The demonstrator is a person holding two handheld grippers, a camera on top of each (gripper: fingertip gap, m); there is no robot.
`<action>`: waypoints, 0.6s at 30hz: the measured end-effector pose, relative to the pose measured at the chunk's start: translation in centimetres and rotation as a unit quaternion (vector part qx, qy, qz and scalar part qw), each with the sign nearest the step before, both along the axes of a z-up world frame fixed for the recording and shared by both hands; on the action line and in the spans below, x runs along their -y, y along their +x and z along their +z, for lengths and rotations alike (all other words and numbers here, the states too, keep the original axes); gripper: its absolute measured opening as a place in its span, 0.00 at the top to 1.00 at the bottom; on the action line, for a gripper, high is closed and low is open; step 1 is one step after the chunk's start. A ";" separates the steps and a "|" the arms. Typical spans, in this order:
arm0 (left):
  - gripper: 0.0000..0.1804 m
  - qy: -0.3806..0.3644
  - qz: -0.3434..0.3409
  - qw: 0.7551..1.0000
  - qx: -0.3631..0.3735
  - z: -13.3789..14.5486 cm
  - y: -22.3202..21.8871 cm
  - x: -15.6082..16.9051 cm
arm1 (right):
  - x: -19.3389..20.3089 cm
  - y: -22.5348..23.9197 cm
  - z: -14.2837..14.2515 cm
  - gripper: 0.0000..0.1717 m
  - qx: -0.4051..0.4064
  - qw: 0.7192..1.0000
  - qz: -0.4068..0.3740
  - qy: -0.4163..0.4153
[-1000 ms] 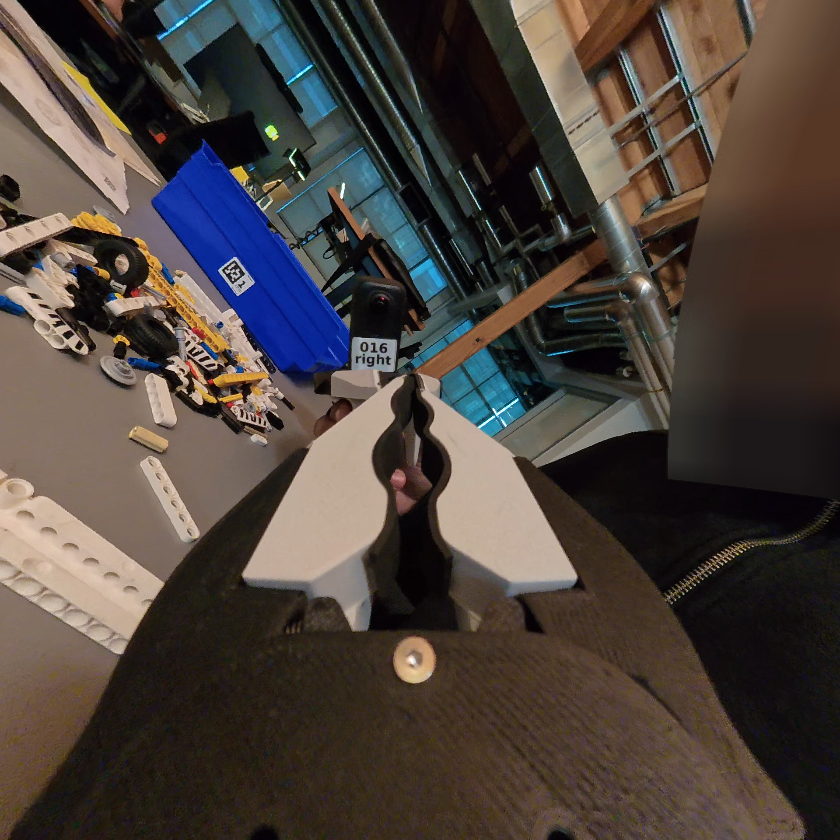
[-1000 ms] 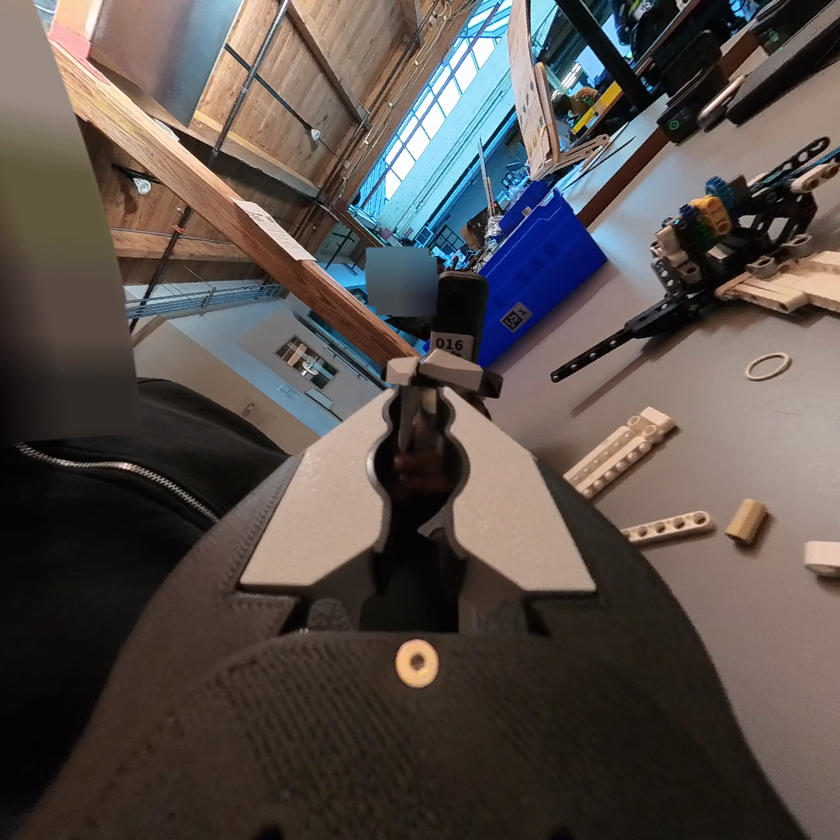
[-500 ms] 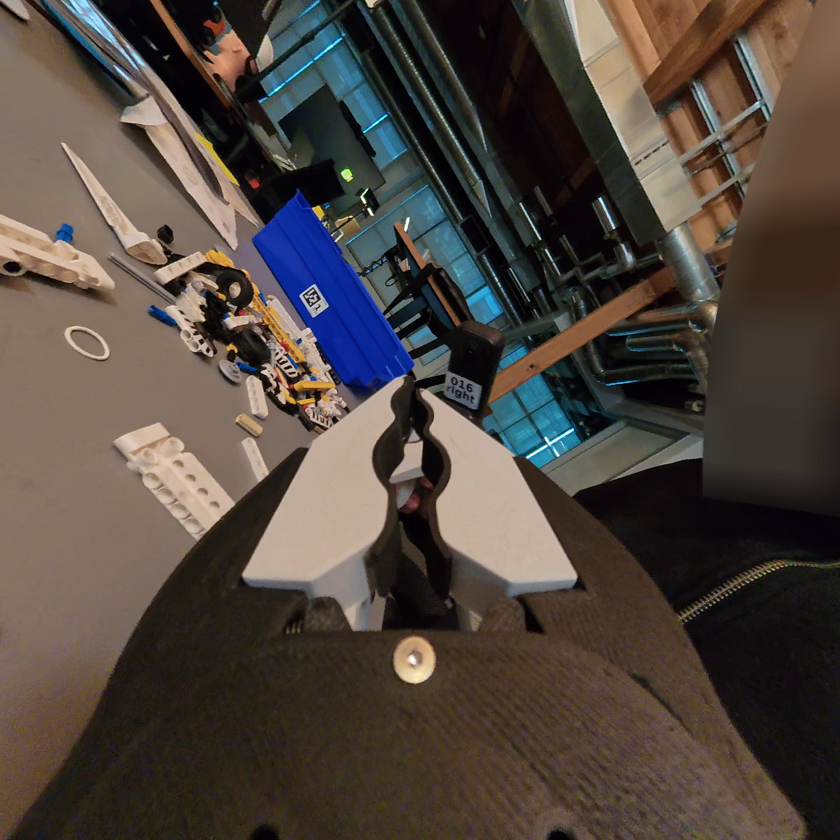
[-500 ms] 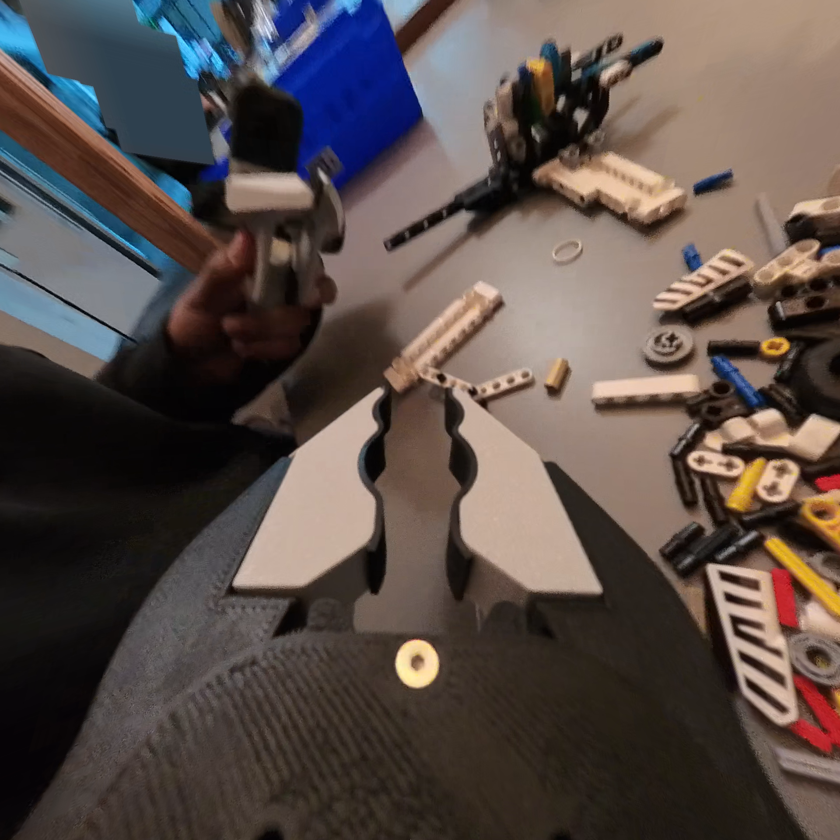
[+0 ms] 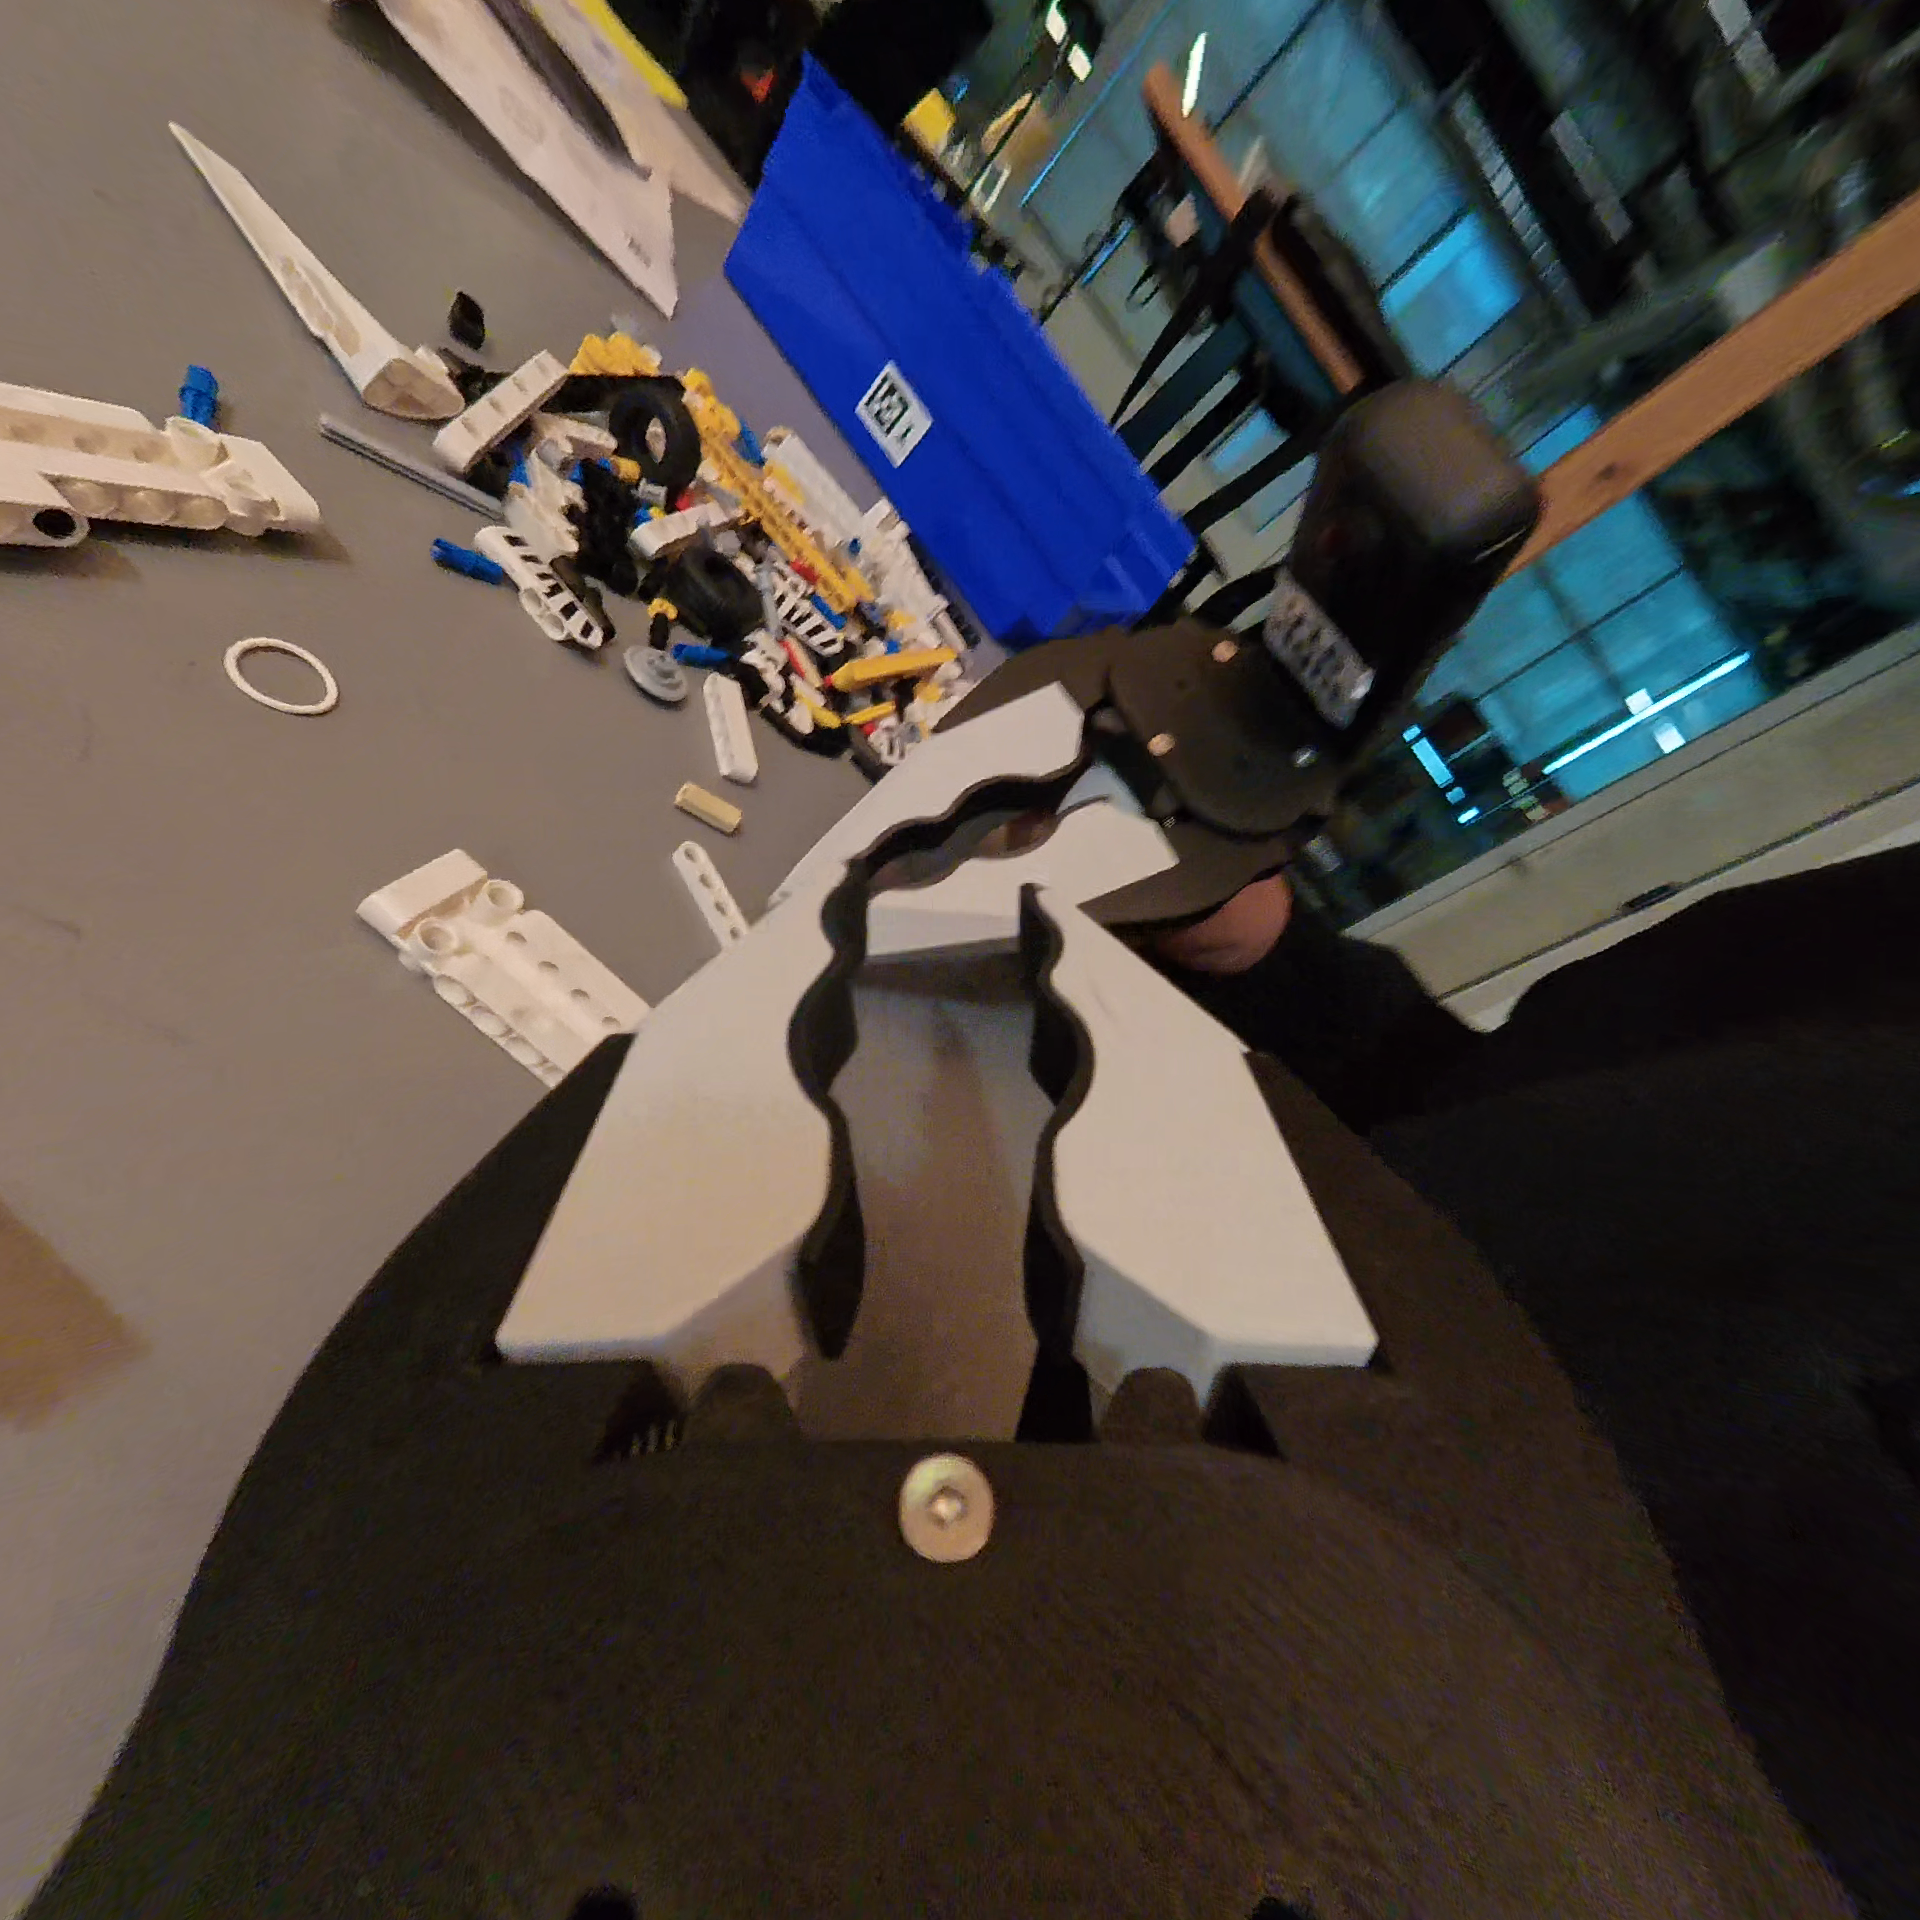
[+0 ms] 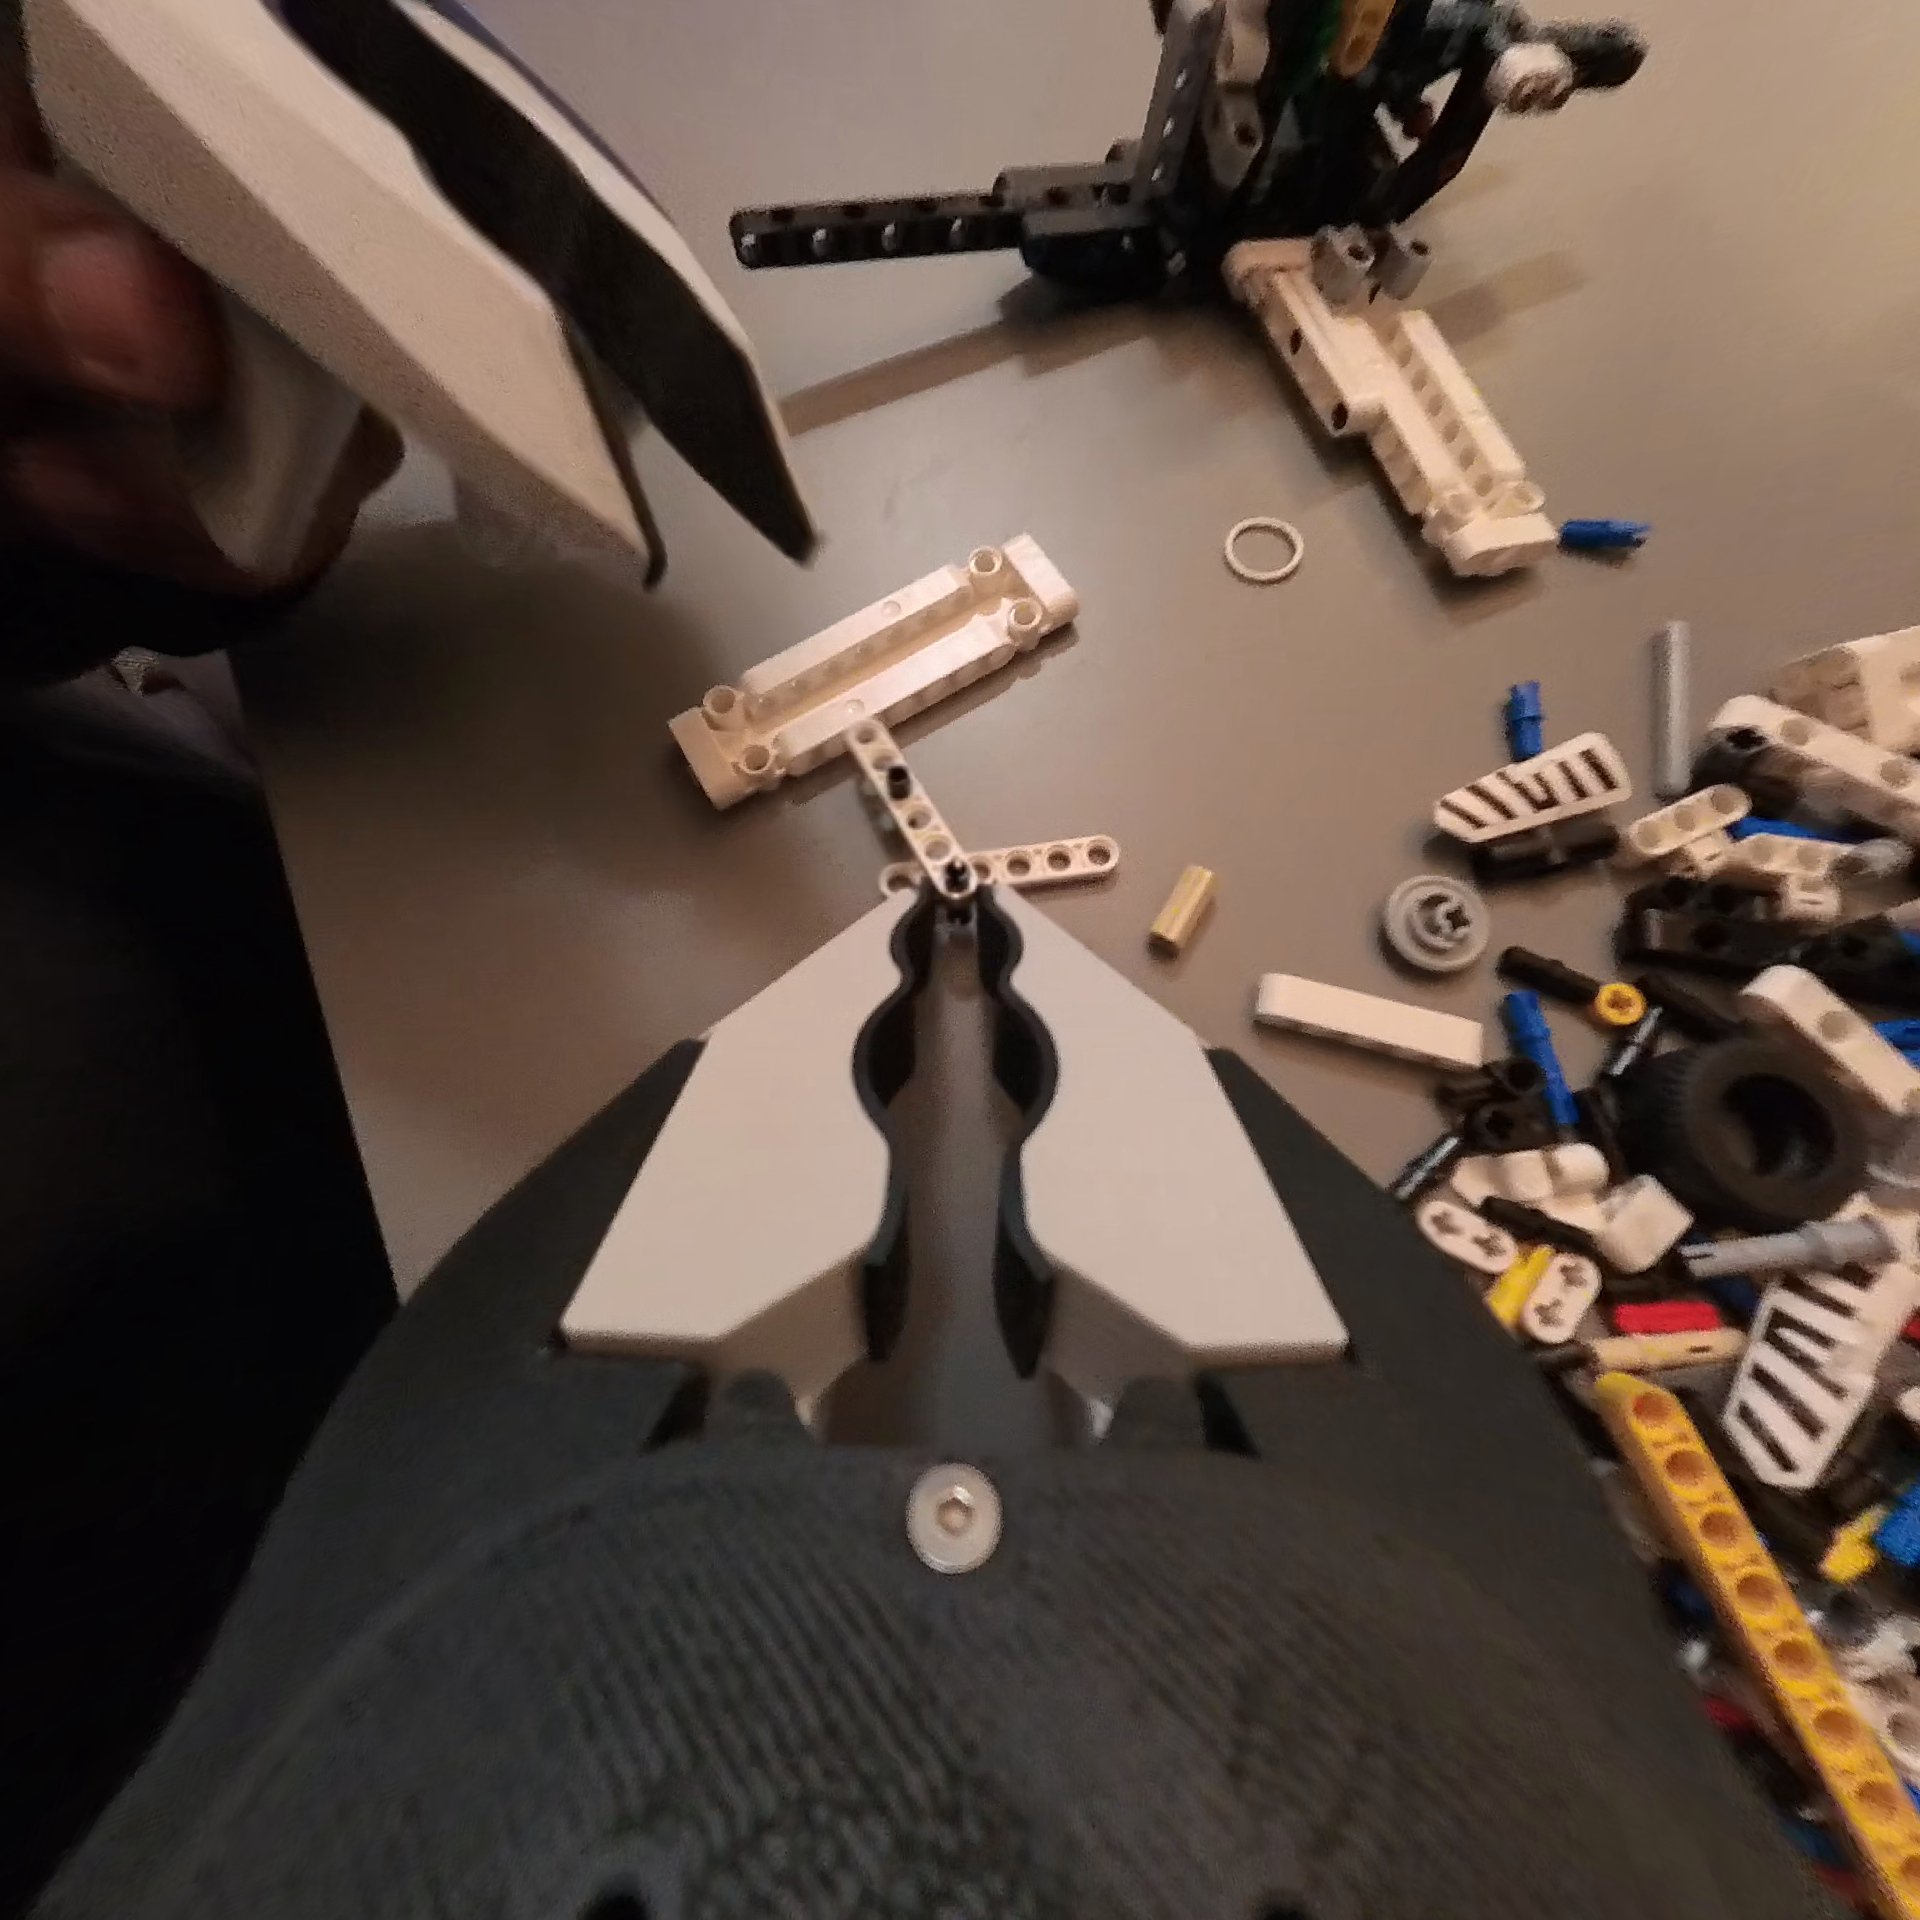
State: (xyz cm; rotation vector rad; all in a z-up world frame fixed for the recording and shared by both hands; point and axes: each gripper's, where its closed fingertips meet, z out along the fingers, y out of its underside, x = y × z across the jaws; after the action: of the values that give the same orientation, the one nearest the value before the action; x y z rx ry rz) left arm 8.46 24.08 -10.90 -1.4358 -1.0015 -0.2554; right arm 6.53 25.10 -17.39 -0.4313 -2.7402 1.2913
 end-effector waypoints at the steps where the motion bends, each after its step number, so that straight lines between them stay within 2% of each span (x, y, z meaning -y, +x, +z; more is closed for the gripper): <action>1: 0.81 -0.026 -0.001 1.000 -0.006 -0.4 -0.1 -0.1 | 0.0 0.0 0.4 0.97 -0.002 1.000 0.003 -0.007; 4: 0.74 -0.096 -0.010 0.995 -0.031 -1.4 -0.1 -0.5 | 0.1 0.7 1.9 0.97 0.009 0.999 0.025 -0.035; 7: 0.75 -0.119 -0.045 0.991 -0.044 -1.7 0.4 -1.5 | 0.2 1.6 3.5 0.97 0.027 0.996 0.051 -0.070; 10: 0.88 -0.127 -0.074 0.988 -0.057 -1.7 1.1 -2.3 | 0.4 2.1 5.4 0.97 0.065 0.989 0.062 -0.119; 11: 0.97 -0.132 -0.072 0.986 -0.073 -1.5 1.2 -2.3 | 0.4 2.2 6.0 0.97 0.081 0.985 0.064 -0.138; 14: 0.97 -0.126 -0.058 0.987 -0.083 -0.7 1.0 -2.4 | 0.4 2.2 6.9 0.97 0.108 0.978 0.059 -0.170; 18: 0.98 -0.093 -0.041 0.994 -0.048 -0.9 0.7 -2.4 | 0.2 1.4 6.6 0.96 0.076 0.984 0.032 -0.160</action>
State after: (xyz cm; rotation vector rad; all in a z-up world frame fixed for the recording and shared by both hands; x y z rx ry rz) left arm 9.12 26.45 -11.80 -1.6446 -0.9083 -0.1546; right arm 7.96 24.88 -10.84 -0.4863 -2.6868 1.7972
